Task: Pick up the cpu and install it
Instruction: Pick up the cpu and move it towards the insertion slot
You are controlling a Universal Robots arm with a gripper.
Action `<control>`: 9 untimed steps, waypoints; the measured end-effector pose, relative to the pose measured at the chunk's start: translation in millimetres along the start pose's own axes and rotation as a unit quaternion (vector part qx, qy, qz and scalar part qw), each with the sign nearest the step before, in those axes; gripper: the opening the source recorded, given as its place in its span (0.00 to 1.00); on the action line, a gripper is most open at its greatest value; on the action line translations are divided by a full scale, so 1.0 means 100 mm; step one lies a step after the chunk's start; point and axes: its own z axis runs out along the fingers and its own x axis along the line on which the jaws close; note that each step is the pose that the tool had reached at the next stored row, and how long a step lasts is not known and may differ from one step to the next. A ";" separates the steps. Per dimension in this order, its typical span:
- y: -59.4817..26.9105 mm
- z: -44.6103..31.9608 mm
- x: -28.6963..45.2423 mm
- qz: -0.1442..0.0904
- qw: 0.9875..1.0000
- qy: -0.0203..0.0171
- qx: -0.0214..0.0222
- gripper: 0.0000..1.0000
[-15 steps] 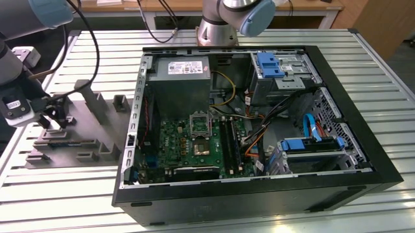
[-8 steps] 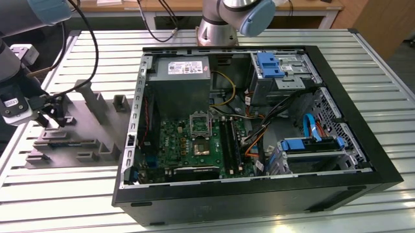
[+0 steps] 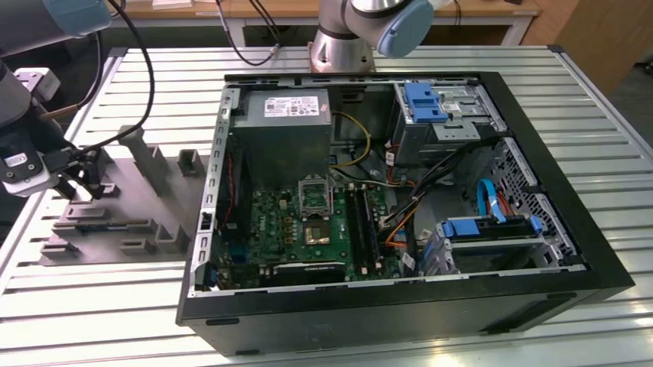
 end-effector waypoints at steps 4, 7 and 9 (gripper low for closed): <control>0.000 -0.010 0.000 0.000 1.000 0.000 0.000 0.47; 0.001 -0.016 0.000 0.000 1.000 0.000 0.000 0.47; 0.001 -0.018 0.000 0.000 1.000 0.000 0.000 0.47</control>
